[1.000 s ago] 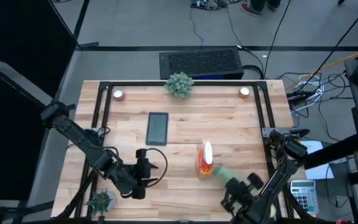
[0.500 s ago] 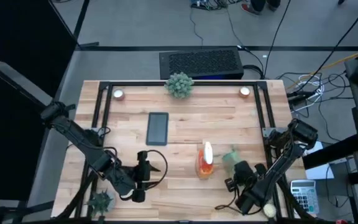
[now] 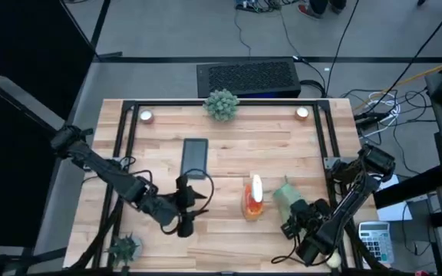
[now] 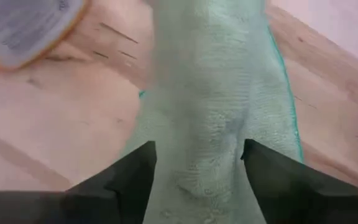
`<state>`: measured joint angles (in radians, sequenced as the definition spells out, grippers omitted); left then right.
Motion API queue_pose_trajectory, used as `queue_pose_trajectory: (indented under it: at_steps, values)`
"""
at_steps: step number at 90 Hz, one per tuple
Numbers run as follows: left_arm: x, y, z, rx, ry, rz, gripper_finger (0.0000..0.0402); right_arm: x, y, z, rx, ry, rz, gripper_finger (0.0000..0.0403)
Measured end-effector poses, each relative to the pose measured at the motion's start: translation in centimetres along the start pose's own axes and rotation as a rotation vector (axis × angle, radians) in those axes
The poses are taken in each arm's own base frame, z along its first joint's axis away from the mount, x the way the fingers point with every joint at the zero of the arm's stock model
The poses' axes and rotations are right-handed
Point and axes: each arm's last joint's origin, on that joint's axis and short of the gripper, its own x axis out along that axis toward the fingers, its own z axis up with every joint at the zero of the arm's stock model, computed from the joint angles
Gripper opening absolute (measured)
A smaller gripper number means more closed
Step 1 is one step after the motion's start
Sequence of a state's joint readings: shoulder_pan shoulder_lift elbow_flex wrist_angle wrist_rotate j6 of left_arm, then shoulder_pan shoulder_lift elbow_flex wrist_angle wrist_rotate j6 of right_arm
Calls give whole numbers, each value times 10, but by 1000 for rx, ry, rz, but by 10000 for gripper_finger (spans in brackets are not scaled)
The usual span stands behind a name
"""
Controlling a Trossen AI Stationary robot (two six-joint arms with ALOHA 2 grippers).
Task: Apply microfiber cloth
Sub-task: Wipe the back of the cellphone with a microfiber cloth
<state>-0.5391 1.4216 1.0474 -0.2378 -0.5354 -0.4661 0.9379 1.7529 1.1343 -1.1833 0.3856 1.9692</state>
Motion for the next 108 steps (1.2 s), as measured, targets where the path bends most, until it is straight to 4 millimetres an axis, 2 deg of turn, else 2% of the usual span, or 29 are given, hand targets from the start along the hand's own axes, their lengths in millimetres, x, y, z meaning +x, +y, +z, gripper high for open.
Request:
queue_pose_trajectory:
  at_steps: [15,34,46,86,108]
  values:
    - [9,15,8,-38,-13,37,183,0,9,-1,-52,-60,112,225]
    - [21,37,17,-54,15,25,183,-1,12,-3,-168,-56,148,217]
    - [25,48,25,-51,-26,47,183,-2,15,-3,-213,-101,181,213]
    - [33,71,35,-97,-60,100,183,12,7,-3,-266,-166,139,212]
    - [36,80,38,-113,-59,116,183,19,2,-1,-361,-169,86,212]
